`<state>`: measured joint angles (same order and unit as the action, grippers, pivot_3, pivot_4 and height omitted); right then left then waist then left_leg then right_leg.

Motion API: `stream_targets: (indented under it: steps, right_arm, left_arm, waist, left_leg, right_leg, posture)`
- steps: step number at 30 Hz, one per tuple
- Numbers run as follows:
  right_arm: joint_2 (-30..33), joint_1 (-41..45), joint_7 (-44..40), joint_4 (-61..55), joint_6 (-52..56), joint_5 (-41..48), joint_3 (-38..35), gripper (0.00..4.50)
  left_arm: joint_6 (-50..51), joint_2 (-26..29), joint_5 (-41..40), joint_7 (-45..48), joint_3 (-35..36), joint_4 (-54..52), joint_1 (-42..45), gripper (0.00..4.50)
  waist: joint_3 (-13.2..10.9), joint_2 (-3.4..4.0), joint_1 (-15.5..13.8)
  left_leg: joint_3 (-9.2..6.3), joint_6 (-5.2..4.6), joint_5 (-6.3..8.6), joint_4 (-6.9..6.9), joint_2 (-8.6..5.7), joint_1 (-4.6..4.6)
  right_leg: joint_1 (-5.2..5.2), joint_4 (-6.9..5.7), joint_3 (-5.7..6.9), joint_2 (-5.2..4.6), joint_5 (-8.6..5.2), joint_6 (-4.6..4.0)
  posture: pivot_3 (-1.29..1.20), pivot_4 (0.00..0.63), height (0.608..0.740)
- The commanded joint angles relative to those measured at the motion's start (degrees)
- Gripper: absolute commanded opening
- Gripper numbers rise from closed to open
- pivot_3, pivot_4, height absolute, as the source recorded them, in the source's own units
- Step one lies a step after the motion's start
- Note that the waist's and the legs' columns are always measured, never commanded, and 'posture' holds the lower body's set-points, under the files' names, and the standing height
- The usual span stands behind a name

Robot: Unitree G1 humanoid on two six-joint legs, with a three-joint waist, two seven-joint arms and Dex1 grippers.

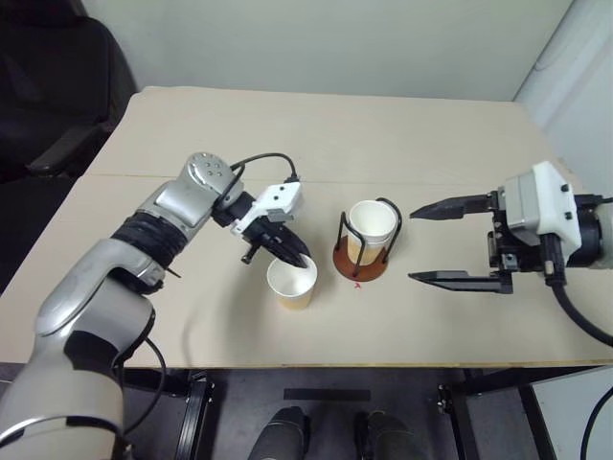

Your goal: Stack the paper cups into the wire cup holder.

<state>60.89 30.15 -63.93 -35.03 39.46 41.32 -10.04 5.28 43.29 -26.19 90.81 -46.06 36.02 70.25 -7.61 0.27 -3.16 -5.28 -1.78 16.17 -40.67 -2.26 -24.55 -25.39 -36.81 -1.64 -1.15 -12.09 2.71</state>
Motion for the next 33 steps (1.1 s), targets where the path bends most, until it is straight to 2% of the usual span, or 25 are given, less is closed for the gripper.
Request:
stream_targets:
  steps: [1, 14, 19, 26, 33]
  right_arm:
    - [0.7, 1.5, 0.8, -0.3, -1.1, -0.4, -0.4, 3.78]
    - [0.7, 1.3, 0.9, 0.2, -1.8, -0.9, 0.0, 3.78]
    - [1.2, 0.6, 0.0, 1.3, -1.8, -0.7, -0.3, 3.78]
    - [1.0, 0.8, -0.5, 2.5, -2.4, -1.2, 0.5, 3.78]
    - [0.5, 1.1, -0.2, 3.1, -3.3, -1.6, 1.4, 3.78]
  left_arm:
    - [0.3, 1.2, -1.5, 1.7, -0.5, -1.7, 0.5, 0.06]
    - [0.1, 1.7, -3.2, 1.7, -0.9, 0.7, 4.1, 0.06]
    - [2.9, 2.5, -9.0, 1.7, 0.1, 2.7, 9.7, 0.06]
    - [8.0, 2.0, -15.3, 1.7, 4.1, 7.6, 18.2, 0.06]
    - [14.3, -0.6, -19.6, 1.7, 11.6, 11.6, 22.2, 0.06]
  waist:
    - [0.0, 0.0, 0.0]
    - [0.0, 0.0, 0.0]
    - [0.0, 0.0, 0.0]
    - [0.0, 0.0, 0.0]
    - [0.0, 0.01, 0.0]
  left_leg:
    - [0.0, 0.0, 0.0, -0.01, 0.0, 0.01]
    - [0.0, 0.0, 0.0, -0.07, 0.0, 0.02]
    - [-0.01, 0.0, 0.0, -0.07, 0.0, -0.02]
    - [-0.01, 0.0, 0.01, -0.03, 0.0, -0.02]
    - [-0.03, 0.0, 0.01, -0.03, 0.0, -0.05]
  right_leg:
    - [0.0, -0.01, -0.01, 0.0, 0.0, 0.0]
    - [0.03, -0.04, -0.01, 0.0, 0.0, 0.0]
    - [0.03, 0.0, 0.0, 0.0, 0.0, 0.0]
    - [0.03, 0.02, -0.01, 0.0, 0.0, 0.0]
    - [0.03, 0.07, -0.01, -0.01, 0.0, 0.0]
  posture:
    - [0.0, 0.15, 0.74]
    - [0.0, 0.15, 0.74]
    - [0.0, 0.15, 0.74]
    - [0.0, 0.15, 0.74]
    - [0.0, 0.15, 0.74]
